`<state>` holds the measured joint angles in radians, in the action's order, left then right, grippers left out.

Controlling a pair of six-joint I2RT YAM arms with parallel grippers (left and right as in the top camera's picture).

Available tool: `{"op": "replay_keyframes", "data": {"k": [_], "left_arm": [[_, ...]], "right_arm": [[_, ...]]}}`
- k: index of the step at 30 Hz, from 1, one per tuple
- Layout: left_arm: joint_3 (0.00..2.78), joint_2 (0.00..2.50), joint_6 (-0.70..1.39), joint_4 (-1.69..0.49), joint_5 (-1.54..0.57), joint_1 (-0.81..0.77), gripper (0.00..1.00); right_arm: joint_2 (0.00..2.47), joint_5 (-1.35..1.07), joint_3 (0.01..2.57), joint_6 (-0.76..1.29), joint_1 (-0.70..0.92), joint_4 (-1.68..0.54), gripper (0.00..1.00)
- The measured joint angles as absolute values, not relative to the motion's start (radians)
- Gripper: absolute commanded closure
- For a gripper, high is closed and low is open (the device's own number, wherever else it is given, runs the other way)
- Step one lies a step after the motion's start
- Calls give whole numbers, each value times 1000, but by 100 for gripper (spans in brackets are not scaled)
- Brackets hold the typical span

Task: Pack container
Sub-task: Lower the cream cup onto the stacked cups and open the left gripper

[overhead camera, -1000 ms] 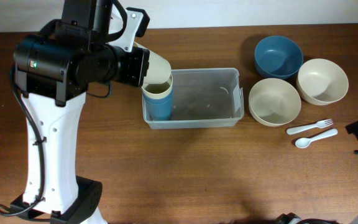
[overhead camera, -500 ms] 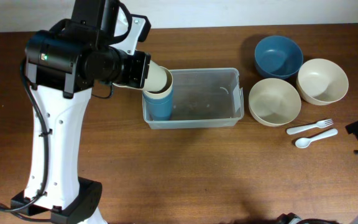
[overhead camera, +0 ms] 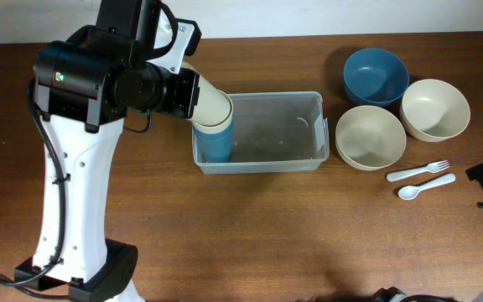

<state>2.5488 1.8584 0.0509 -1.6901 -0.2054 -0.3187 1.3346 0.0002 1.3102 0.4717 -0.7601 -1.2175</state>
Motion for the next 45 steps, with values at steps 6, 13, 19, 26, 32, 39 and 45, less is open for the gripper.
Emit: {"op": "replay_keyframes", "data": {"k": [6,13,19,26,32,39,45], "left_arm": [[2549,1858,52,-1689,-201,-319,71],[2557,1858,49,-1671,-187,-319,41],[2631,1846,59,-1654,-114,-315,0],[2658,1761,80,-1685,26,-260,0],[2662,1732,115,-1687,92,-168,0],[2613,1730,132,-1687,107,-78,0],[2470,1731,191,-1667,139,6,0]], "right_arm": [[1335,0,1310,472,-760,-1217,1],[1335,0,1310,472,-760,-1217,1],[1335,0,1310,472,-760,-1217,1],[1335,0,1310,472,-760,-1217,1],[1335,0,1310,472,-760,-1217,1],[1335,0,1310,472,-760,-1217,1],[1335,0,1310,472,-760,-1217,1]]}}
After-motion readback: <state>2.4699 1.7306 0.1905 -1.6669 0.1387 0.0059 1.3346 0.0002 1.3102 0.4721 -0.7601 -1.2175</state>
